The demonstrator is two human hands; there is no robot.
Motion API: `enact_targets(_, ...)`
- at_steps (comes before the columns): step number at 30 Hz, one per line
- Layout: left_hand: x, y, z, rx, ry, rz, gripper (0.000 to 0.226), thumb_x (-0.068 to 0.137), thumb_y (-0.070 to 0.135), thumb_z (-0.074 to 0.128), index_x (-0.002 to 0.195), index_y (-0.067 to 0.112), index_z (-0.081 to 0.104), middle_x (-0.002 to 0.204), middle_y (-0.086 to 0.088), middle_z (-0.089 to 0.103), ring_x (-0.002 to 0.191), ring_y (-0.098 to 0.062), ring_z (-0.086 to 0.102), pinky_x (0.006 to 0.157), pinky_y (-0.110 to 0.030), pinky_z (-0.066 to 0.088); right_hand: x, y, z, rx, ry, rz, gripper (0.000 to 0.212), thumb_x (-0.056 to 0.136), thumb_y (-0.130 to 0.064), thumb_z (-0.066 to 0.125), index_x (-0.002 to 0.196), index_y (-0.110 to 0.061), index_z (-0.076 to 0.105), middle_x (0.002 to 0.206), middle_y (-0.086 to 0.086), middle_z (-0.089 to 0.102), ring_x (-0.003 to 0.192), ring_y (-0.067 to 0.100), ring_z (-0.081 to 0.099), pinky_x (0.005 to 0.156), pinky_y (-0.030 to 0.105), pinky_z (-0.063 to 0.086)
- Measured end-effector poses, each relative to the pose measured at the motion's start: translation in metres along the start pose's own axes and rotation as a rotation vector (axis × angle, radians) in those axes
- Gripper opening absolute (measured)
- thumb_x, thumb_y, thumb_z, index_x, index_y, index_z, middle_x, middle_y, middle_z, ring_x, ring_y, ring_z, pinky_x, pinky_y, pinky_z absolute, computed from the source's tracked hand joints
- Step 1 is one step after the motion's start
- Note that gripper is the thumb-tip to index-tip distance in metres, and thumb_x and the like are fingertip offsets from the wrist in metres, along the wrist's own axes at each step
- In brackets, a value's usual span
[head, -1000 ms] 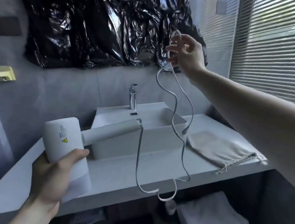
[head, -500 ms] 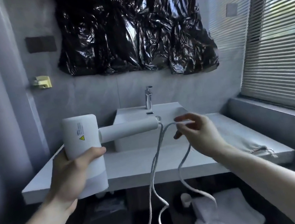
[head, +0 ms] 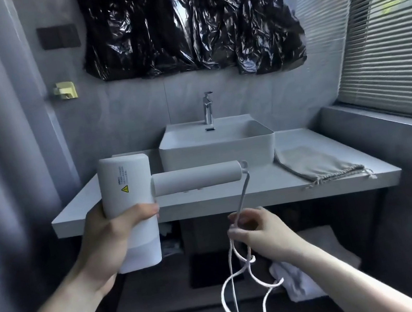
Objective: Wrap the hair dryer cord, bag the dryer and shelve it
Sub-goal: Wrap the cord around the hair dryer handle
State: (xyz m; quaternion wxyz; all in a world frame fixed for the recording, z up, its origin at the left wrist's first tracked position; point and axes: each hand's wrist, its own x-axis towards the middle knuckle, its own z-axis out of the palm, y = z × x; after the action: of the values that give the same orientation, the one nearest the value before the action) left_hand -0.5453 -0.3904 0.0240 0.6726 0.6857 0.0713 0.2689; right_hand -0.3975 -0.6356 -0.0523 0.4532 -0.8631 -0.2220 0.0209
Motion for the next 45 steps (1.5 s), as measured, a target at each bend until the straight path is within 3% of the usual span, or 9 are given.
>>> enact_targets(4, -0.016, 0.002, 0.0, 0.026, -0.035, 0.01, 0.05, 0.05, 0.039, 0.086, 0.091, 0.012, 0.077, 0.103, -0.028, 0.073, 0.083, -0.032, 0.072, 0.066, -0.046, 0.057, -0.006, 0.003, -0.002, 0.122, 0.131, -0.082, 0.039, 0.11, -0.038, 0.057, 0.083, -0.02, 0.079, 0.075, 0.001, 0.073, 0.057, 0.0, 0.058, 0.066, 0.032, 0.049)
enact_targets(12, -0.017, 0.009, 0.007, -0.152, 0.009, -0.109, 0.064, 0.049, 0.041, 0.085, 0.105, 0.012, 0.077, 0.084, -0.009, 0.077, 0.075, -0.025, 0.072, 0.063, -0.037, 0.058, -0.019, 0.006, -0.009, 0.467, 0.114, -0.099, 0.041, 0.117, -0.029, 0.038, 0.096, -0.009, 0.066, 0.053, -0.013, 0.044, 0.048, 0.006, 0.038, 0.048, 0.021, 0.033)
enact_targets(16, -0.003, 0.01, 0.007, -0.247, 0.086, -0.16, 0.031, 0.067, 0.035, 0.081, 0.092, 0.019, 0.075, 0.079, -0.003, 0.077, 0.071, -0.021, 0.071, 0.064, -0.033, 0.056, -0.037, 0.011, 0.011, 0.433, 0.141, -0.142, 0.036, 0.118, -0.03, 0.035, 0.109, -0.013, 0.066, 0.063, -0.01, 0.042, 0.054, 0.006, 0.036, 0.052, 0.02, 0.034)
enact_targets(23, 0.012, -0.003, -0.002, -0.102, 0.254, -0.109, 0.038, 0.061, 0.031, 0.086, 0.095, 0.017, 0.077, 0.087, -0.009, 0.075, 0.076, -0.028, 0.07, 0.055, -0.034, 0.059, -0.064, -0.008, 0.017, -0.067, -0.16, -0.259, 0.035, 0.112, -0.037, 0.048, 0.098, -0.022, 0.075, 0.057, -0.003, 0.042, 0.054, 0.008, 0.036, 0.056, 0.029, 0.033)
enact_targets(27, 0.006, -0.011, 0.001, 0.041, 0.257, -0.021, 0.036, 0.059, 0.031, 0.086, 0.092, 0.021, 0.076, 0.076, 0.01, 0.077, 0.072, -0.017, 0.071, 0.061, -0.031, 0.058, -0.072, -0.039, 0.003, -0.235, -0.236, -0.397, 0.046, 0.109, -0.045, 0.05, 0.092, -0.01, 0.074, 0.062, 0.013, 0.051, 0.056, 0.017, 0.041, 0.059, 0.032, 0.038)
enact_targets(31, -0.003, -0.024, 0.009, 0.213, 0.155, 0.078, 0.035, 0.063, 0.019, 0.093, 0.091, 0.021, 0.073, 0.075, 0.014, 0.077, 0.065, 0.001, 0.069, 0.062, -0.023, 0.056, -0.072, -0.068, -0.016, -0.218, -0.194, -0.496, 0.047, 0.107, -0.041, 0.055, 0.079, -0.003, 0.063, 0.066, 0.018, 0.054, 0.063, 0.031, 0.044, 0.063, 0.044, 0.044)
enact_targets(35, -0.016, -0.035, 0.012, 0.423, -0.017, 0.155, 0.041, 0.062, 0.021, 0.094, 0.094, 0.021, 0.068, 0.085, 0.009, 0.075, 0.069, -0.005, 0.066, 0.058, -0.015, 0.049, -0.052, -0.078, -0.046, -0.13, -0.031, -0.479, 0.032, 0.104, -0.031, 0.064, 0.082, -0.011, 0.076, 0.061, 0.009, 0.063, 0.053, 0.008, 0.042, 0.054, 0.035, 0.045)
enact_targets(41, -0.03, -0.036, 0.013, 0.383, -0.133, 0.114, 0.043, 0.055, 0.032, 0.089, 0.09, 0.016, 0.068, 0.089, -0.012, 0.072, 0.069, -0.01, 0.065, 0.069, -0.035, 0.051, -0.026, -0.07, -0.089, -0.079, 0.168, -0.432, 0.029, 0.102, -0.023, 0.07, 0.077, -0.015, 0.08, 0.055, 0.005, 0.058, 0.046, 0.005, 0.039, 0.048, 0.019, 0.031)
enact_targets(45, -0.036, -0.034, 0.007, 0.338, -0.234, 0.033, 0.051, 0.053, 0.039, 0.089, 0.092, 0.01, 0.071, 0.082, -0.013, 0.073, 0.074, -0.015, 0.067, 0.073, -0.04, 0.052, -0.021, -0.063, -0.098, -0.084, 0.141, -0.427, 0.029, 0.103, -0.023, 0.069, 0.077, -0.015, 0.08, 0.057, 0.001, 0.057, 0.047, 0.006, 0.04, 0.05, 0.016, 0.031)
